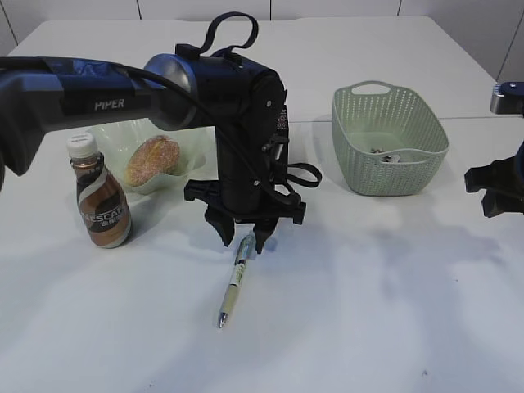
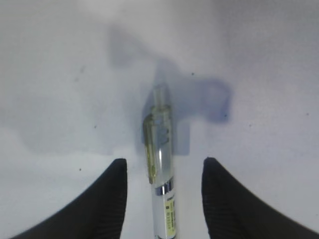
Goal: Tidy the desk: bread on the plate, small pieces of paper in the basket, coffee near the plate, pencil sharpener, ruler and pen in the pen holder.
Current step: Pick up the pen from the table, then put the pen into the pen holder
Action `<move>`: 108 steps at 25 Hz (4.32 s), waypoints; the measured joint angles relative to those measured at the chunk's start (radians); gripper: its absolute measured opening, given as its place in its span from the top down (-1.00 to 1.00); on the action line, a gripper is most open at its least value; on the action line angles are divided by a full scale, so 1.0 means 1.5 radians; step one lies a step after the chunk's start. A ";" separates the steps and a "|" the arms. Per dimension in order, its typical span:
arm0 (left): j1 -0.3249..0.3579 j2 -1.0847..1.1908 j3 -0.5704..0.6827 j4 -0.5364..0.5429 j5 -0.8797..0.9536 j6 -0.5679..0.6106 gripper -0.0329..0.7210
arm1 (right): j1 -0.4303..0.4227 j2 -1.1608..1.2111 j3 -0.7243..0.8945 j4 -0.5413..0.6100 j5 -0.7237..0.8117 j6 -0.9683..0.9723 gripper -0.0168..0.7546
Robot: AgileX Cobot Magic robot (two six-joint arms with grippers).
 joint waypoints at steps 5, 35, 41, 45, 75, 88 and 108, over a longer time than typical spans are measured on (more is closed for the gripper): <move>0.003 0.000 0.000 -0.003 -0.005 0.000 0.01 | 0.000 0.000 0.000 0.000 0.000 0.000 -0.06; 0.007 0.034 0.000 -0.029 -0.004 0.001 0.29 | 0.000 0.000 0.000 0.000 0.000 -0.001 -0.06; 0.007 0.034 0.000 -0.030 -0.004 0.001 0.58 | 0.000 0.000 0.000 0.000 0.000 -0.001 -0.06; 0.007 0.034 0.000 -0.031 -0.004 0.006 0.63 | 0.000 0.000 0.000 0.000 0.000 -0.001 -0.06; 0.005 0.038 -0.499 0.066 0.061 0.082 0.66 | 0.000 0.000 0.000 0.002 0.000 -0.001 -0.06; -0.001 0.038 -0.500 0.076 -0.058 0.139 0.67 | 0.000 0.000 0.000 0.003 0.000 -0.001 -0.06; -0.026 0.038 -0.500 0.085 -0.349 0.186 0.67 | 0.000 0.000 0.000 0.003 -0.003 -0.001 -0.06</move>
